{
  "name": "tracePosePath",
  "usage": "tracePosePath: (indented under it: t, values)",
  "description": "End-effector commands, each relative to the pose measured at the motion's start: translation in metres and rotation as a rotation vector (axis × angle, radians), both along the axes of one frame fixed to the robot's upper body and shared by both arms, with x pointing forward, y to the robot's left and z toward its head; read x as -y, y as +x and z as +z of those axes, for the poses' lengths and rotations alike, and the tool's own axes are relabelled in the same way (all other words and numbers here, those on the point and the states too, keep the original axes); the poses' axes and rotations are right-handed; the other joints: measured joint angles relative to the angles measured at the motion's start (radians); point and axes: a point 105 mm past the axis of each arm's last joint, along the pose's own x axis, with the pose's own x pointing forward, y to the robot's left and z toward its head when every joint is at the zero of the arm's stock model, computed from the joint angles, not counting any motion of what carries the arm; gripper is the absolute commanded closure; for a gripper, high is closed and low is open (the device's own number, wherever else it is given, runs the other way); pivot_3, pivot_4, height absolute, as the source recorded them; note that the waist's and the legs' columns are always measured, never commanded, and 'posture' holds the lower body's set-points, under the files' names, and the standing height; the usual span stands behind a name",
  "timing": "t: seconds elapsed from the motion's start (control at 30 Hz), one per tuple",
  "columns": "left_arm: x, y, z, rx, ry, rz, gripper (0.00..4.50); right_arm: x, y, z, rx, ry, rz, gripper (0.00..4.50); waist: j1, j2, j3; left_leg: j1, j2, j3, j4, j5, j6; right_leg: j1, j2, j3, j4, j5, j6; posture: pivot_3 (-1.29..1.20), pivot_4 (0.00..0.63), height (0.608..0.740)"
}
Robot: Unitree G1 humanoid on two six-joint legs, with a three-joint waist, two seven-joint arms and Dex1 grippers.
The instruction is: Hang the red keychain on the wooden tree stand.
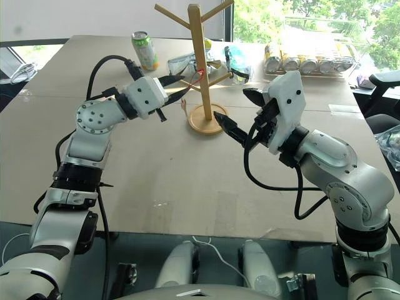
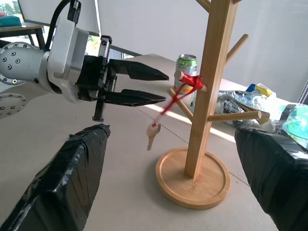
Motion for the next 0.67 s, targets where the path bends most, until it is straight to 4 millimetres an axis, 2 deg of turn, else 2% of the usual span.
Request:
tracePosePath:
  t: [0.03,0.13,0.27,0.37,0.47,0.53,0.67]
  values:
    - [-0.003,-0.007,0.022,0.056,-0.036,-0.016,1.40,-0.001,-0.007,0.010,0.056,0.010,0.011,0.00,0.000,0.000,0.000,0.000,0.000,0.000,0.000,0.000,0.000,0.000,0.000,0.000,0.000,0.000,0.000,0.00,0.150,0.732]
    - [-0.007,-0.009,0.022,0.040,-0.038,-0.016,0.07,-0.002,-0.007,0.009,0.055,0.008,0.017,0.00,-0.001,0.000,0.000,0.000,0.000,0.000,0.000,0.000,0.000,0.000,0.000,0.000,0.000,0.000,0.000,0.00,0.150,0.732]
    - [-0.025,-0.012,0.026,-0.066,-0.110,0.002,0.07,-0.002,-0.006,0.009,0.055,-0.005,0.032,0.00,-0.003,0.000,0.000,0.000,0.000,0.000,0.000,0.000,0.000,0.000,0.000,0.000,0.000,0.000,0.000,0.00,0.150,0.732]
    - [-0.040,-0.021,0.027,-0.318,-0.241,-0.002,0.07,0.001,-0.004,0.009,0.054,-0.041,0.051,0.00,-0.004,0.000,0.000,0.000,0.000,0.000,0.000,0.000,0.000,0.000,0.000,0.000,0.000,0.000,0.000,0.00,0.150,0.732]
    - [-0.052,-0.040,0.019,-0.502,-0.206,-0.004,0.07,0.007,-0.001,0.011,0.050,-0.085,0.083,0.00,-0.004,0.000,0.000,0.000,0.000,0.000,0.000,0.000,0.000,0.000,0.000,0.000,0.000,0.000,0.000,0.00,0.150,0.732]
    - [-0.060,-0.049,0.024,-0.553,-0.219,-0.008,0.07,0.010,0.001,0.014,0.054,-0.110,0.100,0.00,-0.005,0.001,0.001,0.000,0.000,0.000,0.000,0.000,0.000,0.000,0.000,0.000,0.000,0.000,0.000,0.00,0.150,0.732]
    - [-0.074,-0.055,0.039,-0.604,-0.271,0.015,0.07,0.016,0.005,0.021,0.067,-0.140,0.119,0.00,-0.001,0.001,0.001,0.001,0.000,-0.001,0.000,0.000,0.000,0.000,0.000,-0.001,0.000,-0.001,0.002,0.00,0.150,0.732]
